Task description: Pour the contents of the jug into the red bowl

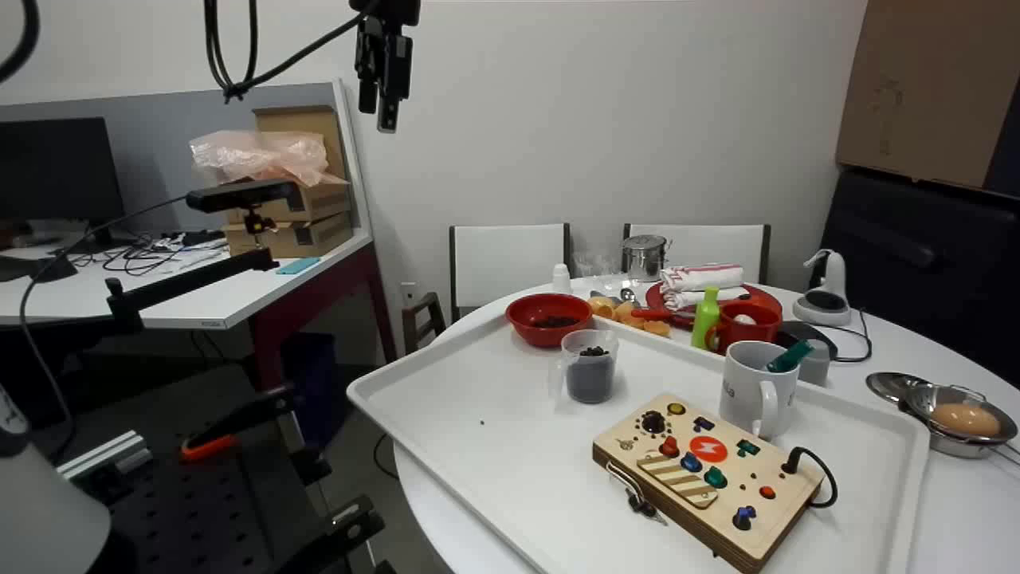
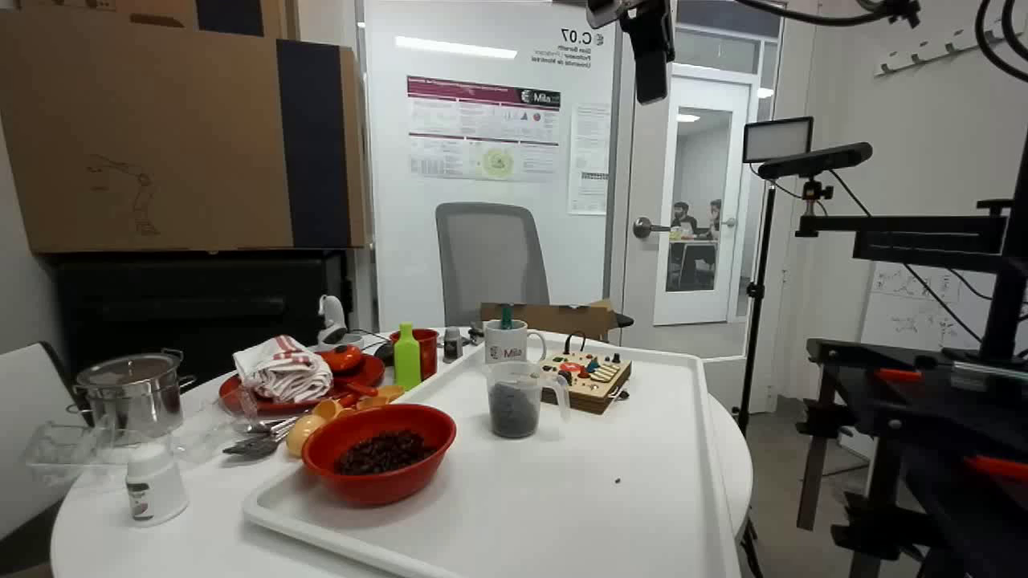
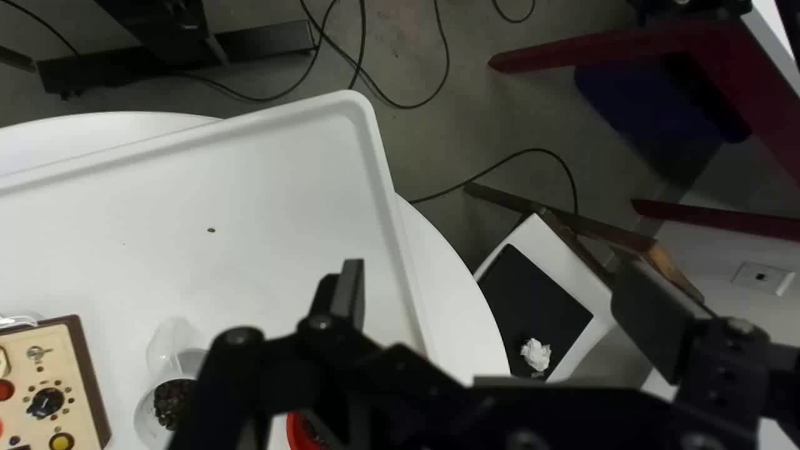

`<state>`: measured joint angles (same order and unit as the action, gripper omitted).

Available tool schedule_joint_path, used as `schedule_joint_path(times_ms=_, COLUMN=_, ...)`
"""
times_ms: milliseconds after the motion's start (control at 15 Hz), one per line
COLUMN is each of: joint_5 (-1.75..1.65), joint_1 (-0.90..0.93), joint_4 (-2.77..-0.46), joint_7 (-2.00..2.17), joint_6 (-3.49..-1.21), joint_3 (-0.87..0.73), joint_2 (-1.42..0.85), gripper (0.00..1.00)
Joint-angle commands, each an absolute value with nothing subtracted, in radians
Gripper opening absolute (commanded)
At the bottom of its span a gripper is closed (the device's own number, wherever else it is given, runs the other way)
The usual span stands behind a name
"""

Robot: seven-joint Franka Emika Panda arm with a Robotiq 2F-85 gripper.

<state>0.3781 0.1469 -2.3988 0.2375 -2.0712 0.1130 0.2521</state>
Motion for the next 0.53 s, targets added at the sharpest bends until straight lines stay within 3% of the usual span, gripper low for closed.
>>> schedule_joint_path(times_ms=0, joint_5=0.38, joint_1=0.139, joint_4=-2.397, joint_7=0.236, joint_6=-2.069, joint_3=0.12, joint_2=0.252, gripper=1.0)
schedule_joint_path(times_ms=200, joint_5=0.28, joint_1=0.101, joint_4=-2.388, joint_7=0.334, joint_6=-2.243, joint_3=0.136, joint_2=0.234, gripper=1.0)
schedule_joint_path(times_ms=467, joint_5=0.327, joint_1=0.11, joint_4=-2.39, joint_7=0.341, joint_6=-2.232, joint_3=0.125, joint_2=0.244, gripper=1.0)
